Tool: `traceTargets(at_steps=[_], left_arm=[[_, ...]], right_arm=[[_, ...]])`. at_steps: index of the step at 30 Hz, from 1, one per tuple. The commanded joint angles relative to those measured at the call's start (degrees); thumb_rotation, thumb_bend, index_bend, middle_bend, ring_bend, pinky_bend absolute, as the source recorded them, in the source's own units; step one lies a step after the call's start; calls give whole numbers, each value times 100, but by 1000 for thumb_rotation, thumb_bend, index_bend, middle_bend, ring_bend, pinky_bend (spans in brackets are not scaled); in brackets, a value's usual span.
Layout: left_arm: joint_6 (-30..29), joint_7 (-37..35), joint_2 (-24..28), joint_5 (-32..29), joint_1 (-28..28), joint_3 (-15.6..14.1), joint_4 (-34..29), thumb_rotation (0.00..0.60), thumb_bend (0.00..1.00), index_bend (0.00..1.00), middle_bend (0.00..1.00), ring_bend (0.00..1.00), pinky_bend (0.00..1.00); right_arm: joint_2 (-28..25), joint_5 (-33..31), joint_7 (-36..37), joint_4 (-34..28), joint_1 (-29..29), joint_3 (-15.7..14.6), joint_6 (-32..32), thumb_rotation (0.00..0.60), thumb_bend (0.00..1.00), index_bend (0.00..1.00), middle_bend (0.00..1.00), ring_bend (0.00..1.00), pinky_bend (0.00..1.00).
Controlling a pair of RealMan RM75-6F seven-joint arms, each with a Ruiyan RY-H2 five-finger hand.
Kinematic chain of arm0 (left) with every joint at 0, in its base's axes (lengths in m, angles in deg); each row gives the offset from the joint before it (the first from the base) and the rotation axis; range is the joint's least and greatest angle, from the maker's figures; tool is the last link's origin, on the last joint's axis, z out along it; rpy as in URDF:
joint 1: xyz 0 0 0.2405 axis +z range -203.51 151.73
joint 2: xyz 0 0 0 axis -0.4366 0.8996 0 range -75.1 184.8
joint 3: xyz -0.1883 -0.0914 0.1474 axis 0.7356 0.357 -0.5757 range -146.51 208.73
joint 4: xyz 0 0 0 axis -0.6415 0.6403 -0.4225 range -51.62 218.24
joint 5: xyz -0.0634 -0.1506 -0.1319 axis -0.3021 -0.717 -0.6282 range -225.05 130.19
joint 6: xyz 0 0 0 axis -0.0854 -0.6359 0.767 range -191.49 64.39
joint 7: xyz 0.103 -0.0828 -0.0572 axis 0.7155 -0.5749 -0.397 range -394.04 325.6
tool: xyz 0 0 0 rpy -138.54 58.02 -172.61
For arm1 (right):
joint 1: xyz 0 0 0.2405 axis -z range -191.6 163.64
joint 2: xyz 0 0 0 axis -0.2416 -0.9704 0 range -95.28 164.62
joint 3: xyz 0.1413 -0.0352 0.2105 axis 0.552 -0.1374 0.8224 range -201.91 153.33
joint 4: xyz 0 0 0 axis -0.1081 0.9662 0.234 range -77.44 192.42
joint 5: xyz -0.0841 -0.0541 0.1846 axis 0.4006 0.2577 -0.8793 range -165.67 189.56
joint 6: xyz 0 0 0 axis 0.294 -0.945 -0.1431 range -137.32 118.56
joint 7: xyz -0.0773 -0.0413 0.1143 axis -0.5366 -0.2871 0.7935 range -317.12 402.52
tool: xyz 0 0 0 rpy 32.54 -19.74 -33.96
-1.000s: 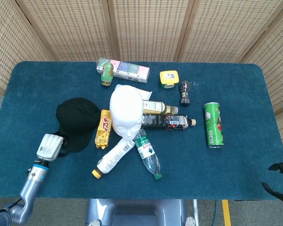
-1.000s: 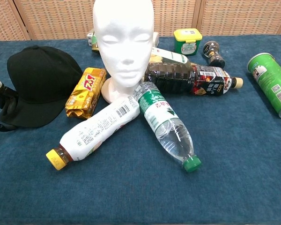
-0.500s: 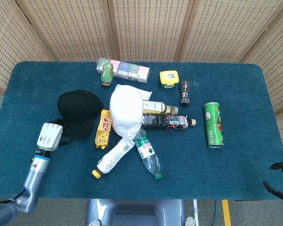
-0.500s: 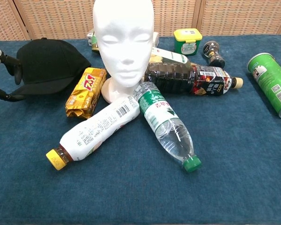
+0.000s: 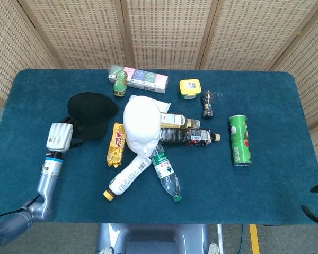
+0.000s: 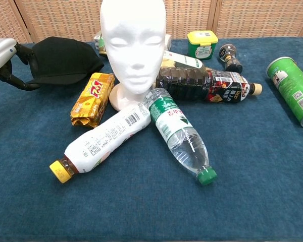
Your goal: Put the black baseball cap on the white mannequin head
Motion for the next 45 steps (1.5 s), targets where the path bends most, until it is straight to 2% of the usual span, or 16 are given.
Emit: traceTargets(at_steps=[1, 3, 6, 12, 16, 19, 24, 30, 38, 45], left_arm=[[240, -45, -104, -141, -134, 47, 225, 600, 273, 494, 426, 304, 551], [320, -62, -149, -193, -207, 76, 363, 600, 391, 493, 418, 302, 550], [350, -88, -185, -226, -290, 105, 525, 600, 510, 491, 407, 302, 550], [307, -206, -142, -286, -395, 186, 628, 600, 591, 485, 392, 302, 563], [170, -270, -104, -298, -375, 197, 616, 600, 603, 485, 392, 310, 643], [2, -356, -52, -260, -328, 177, 566, 600, 604, 496, 395, 362, 701], [-395, -500, 107, -161, -250, 186, 385, 600, 592, 603, 462, 444, 752], [-852, -492, 487, -96, -142, 272, -106, 600, 580, 720, 522, 486, 779], [-1334, -224, 1030, -17, -107, 461, -797, 600, 576, 749, 544, 501, 787], [-1515, 29, 1384, 25, -147, 573, -1278, 600, 575, 750, 545, 501, 787]], right_arm=[[3, -9, 5, 14, 1, 8, 2, 600, 117, 467, 464, 474, 484], [4, -16, 9, 18, 3, 16, 0, 600, 117, 467, 464, 474, 484], [5, -15, 2, 19, 7, 24, -11, 600, 117, 467, 464, 474, 484], [13, -8, -20, 5, -12, 42, 7, 600, 117, 467, 464, 475, 484], [18, 8, -37, -2, -29, 44, 26, 600, 116, 467, 464, 474, 484], [14, 18, -36, -9, -28, 49, 14, 600, 117, 467, 464, 475, 484], [10, 33, -27, -12, -24, 48, 3, 600, 116, 467, 464, 475, 484], [17, 48, 10, 2, -20, 49, -11, 600, 116, 467, 464, 476, 484], [33, 81, 56, 26, -25, 52, -29, 600, 116, 467, 465, 476, 485], [49, 79, 99, 60, -20, 53, -35, 600, 116, 467, 464, 476, 484]])
